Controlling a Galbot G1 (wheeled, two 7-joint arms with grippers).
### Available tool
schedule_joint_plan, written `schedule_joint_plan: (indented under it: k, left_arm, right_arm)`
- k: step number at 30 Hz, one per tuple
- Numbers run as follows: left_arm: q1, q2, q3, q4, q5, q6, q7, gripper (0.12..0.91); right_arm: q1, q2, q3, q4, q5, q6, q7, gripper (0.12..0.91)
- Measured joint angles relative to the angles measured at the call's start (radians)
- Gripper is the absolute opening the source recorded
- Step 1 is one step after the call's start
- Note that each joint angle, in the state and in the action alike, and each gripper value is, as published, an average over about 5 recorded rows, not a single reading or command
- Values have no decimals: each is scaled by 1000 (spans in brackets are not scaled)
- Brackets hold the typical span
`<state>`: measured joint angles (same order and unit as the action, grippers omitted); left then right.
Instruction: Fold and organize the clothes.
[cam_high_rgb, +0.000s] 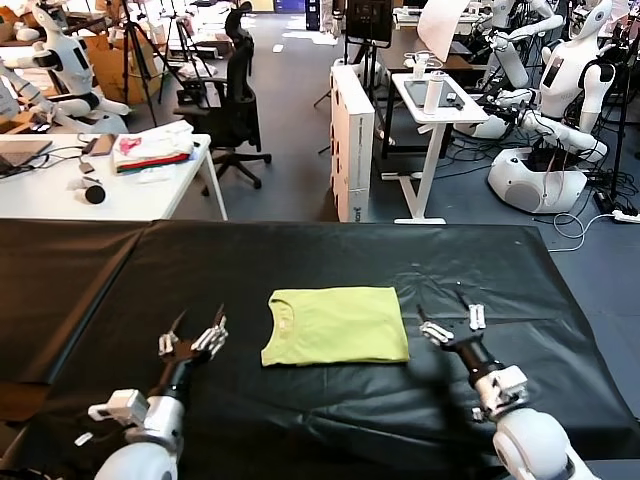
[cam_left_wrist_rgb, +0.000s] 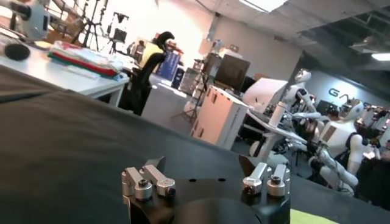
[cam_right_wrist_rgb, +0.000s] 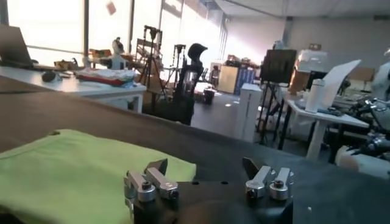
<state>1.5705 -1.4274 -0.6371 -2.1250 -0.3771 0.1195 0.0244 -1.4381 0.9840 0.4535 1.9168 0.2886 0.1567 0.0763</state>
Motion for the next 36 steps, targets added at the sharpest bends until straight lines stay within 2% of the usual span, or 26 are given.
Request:
schedule_joint_plan:
  k: [4,8,13,19,27,36]
  left_arm:
    - [78,67,-26,-18,84,-72,-5,907]
    - [171,144,-68,-39,96,-98,-14,907]
    - [288,212,-123,-55,64,-126,-16,907]
    - [409,263,-175,-53,27,-170,-16,907]
    - [498,277,-179,-69,-15,-138,-25,907]
    - [520,278,-183,-86,-13,-116,-10,907]
  right_arm:
    - [-131,40,81,55,-52,70,76,907]
    - [-278,77,154,121,-65,90,124,907]
    - [-473,108,218,211,-74,105,144,907]
    - [-634,122,235,290,-82,101,153,907]
    - [-684,131,225,309,-73,51,170,907]
    - [-696,147,204,286,-75,63,154,907]
